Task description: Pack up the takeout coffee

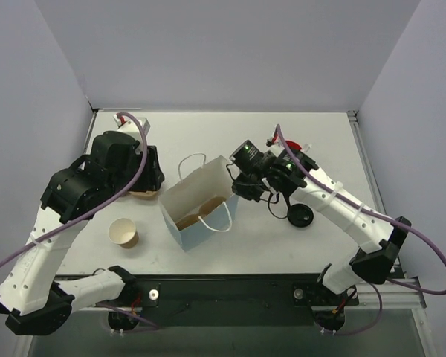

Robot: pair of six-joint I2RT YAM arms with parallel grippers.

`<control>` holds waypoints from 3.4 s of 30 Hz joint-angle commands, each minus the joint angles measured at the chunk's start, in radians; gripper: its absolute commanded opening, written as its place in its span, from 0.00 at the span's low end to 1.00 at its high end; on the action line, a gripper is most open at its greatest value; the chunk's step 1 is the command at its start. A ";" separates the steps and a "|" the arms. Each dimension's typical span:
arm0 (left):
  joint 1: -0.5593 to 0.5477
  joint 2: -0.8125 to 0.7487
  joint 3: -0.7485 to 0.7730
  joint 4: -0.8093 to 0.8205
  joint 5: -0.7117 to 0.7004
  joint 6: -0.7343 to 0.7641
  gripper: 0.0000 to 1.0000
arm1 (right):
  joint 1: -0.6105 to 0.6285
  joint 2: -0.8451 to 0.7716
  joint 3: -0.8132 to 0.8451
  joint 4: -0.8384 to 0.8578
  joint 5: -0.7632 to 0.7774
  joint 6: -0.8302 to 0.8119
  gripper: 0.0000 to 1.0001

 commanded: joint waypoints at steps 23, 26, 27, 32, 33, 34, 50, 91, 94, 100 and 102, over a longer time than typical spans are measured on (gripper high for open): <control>0.046 0.045 0.092 0.024 0.188 0.045 0.61 | -0.145 0.350 0.628 -0.188 -0.504 -1.271 0.02; 0.050 0.010 0.021 0.041 0.234 0.023 0.61 | -0.129 0.361 0.639 -0.187 -0.480 -1.242 0.21; 0.050 -0.003 0.000 0.047 0.245 0.013 0.61 | -0.128 0.359 0.640 -0.184 -0.471 -1.229 0.31; 0.050 -0.012 -0.034 0.113 0.285 -0.006 0.63 | -0.138 0.324 0.648 -0.164 -0.418 -1.165 0.45; 0.050 -0.004 -0.031 0.122 0.285 -0.004 0.63 | -0.149 0.318 0.651 -0.158 -0.405 -1.151 0.50; 0.050 -0.001 -0.028 0.136 0.285 0.002 0.63 | -0.155 0.307 0.657 -0.152 -0.391 -1.134 0.52; 0.050 0.213 0.067 0.273 0.220 0.143 0.66 | -0.207 0.099 0.550 -0.142 -0.049 -0.809 0.59; -0.062 -0.032 -0.267 0.469 0.138 0.045 0.00 | -0.099 -0.185 -0.088 0.221 -0.007 -0.806 0.00; -0.072 -0.131 -0.384 0.510 0.125 0.049 0.00 | -0.091 -0.179 -0.066 0.255 -0.038 -0.818 0.14; -0.072 -0.305 -0.572 0.627 0.138 0.089 0.00 | -0.115 -0.161 0.068 0.255 -0.098 -0.905 0.44; -0.072 -0.333 -0.589 0.636 0.136 0.111 0.00 | -0.146 -0.162 0.085 0.258 -0.119 -0.930 0.50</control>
